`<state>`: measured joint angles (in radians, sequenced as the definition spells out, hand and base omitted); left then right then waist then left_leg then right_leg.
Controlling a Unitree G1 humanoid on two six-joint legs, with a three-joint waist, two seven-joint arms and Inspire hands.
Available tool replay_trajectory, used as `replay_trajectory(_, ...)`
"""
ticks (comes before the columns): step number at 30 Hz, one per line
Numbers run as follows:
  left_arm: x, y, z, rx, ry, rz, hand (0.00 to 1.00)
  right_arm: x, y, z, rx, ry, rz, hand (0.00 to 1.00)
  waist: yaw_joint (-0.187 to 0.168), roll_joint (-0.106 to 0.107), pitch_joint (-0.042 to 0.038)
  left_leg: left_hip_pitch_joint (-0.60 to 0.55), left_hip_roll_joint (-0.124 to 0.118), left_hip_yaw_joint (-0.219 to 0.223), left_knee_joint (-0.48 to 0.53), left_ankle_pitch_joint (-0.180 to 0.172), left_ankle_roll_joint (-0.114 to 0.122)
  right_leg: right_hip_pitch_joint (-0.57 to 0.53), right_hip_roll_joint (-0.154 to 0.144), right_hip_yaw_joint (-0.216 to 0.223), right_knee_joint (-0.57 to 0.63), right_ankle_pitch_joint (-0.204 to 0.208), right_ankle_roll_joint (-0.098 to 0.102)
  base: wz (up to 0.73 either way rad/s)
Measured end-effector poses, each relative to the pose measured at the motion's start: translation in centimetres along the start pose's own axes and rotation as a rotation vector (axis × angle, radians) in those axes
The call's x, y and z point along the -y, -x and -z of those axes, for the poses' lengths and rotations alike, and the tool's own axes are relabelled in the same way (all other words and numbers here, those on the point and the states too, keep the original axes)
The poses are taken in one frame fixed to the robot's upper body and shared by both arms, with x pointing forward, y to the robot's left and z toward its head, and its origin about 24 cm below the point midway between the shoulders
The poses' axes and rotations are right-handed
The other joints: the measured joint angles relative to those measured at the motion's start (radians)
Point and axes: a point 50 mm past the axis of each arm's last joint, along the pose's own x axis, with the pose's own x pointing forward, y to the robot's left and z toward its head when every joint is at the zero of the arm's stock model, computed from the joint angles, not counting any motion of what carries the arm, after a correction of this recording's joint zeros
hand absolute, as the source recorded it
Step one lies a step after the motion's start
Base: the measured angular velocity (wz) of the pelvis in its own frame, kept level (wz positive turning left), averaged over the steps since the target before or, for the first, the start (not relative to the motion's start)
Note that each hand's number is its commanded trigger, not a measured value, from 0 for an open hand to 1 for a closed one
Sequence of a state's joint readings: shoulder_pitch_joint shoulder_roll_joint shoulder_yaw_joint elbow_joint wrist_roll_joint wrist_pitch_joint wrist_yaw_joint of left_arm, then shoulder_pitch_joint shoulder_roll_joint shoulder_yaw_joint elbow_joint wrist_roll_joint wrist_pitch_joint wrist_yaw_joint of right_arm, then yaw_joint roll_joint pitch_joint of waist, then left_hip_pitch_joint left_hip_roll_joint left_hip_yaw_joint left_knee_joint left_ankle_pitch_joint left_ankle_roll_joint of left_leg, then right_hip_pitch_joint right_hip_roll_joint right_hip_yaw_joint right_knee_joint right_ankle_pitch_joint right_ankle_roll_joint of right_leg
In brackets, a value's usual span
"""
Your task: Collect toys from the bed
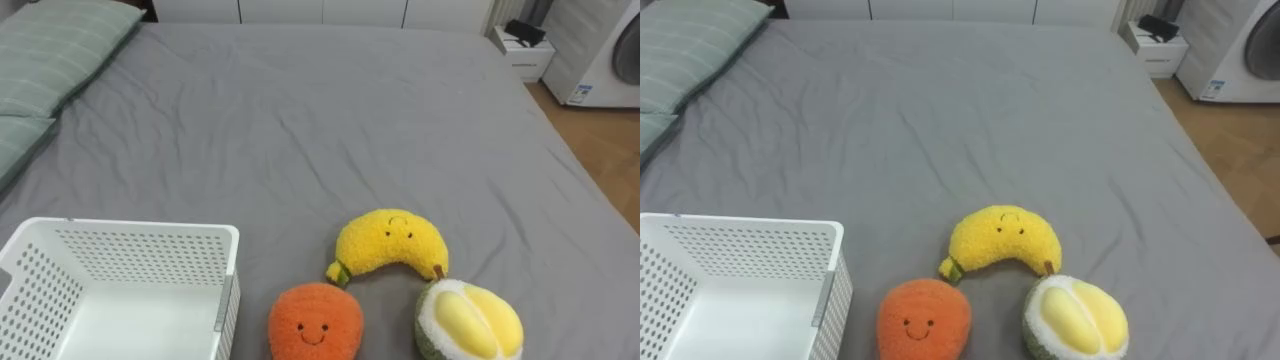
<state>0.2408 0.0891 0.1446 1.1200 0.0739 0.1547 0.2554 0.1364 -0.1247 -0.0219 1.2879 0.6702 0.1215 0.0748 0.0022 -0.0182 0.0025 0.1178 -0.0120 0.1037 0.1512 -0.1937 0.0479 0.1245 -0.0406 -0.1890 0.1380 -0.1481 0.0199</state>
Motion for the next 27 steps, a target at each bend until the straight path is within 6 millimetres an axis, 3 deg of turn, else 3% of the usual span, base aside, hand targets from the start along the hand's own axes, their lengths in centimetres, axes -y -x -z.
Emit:
replay_trajectory(19, -0.3, 0.0, -0.6, 0.019, 0.023, -0.03, 0.0, 0.2, 0.0, 0.1, -0.002, -0.014, 0.01, 0.0, 0.0, -0.004, -0.0006, 0.0, 0.0, 0.0, -0.001, 0.0, 0.0, -0.002, 0.0, 0.002, -0.001, 0.0, 0.0, 0.0)
replay_trajectory(23, -0.4, 0.0, 0.0, 0.005, 0.026, -0.025, 0.0, 0.5, 0.1, 0.2, -0.003, -0.053, 0.02, 0.0, -0.003, -0.004, -0.0006, 0.003, 0.0, -0.001, 0.0, 0.0, 0.0, 0.002, 0.0, 0.003, 0.0, 0.0, 0.0, 0.0)
replay_trajectory(27, -0.9, 0.0, 1.2, -0.029, 0.047, -0.033, 0.0, 1.8, 0.3, 0.5, -0.001, -0.131, 0.083, 0.0, -0.03, -0.011, -0.0015, 0.007, 0.0, -0.001, 0.0, 0.0, 0.0, 0.004, 0.0, 0.007, 0.003, -0.002, 0.0, -0.01)
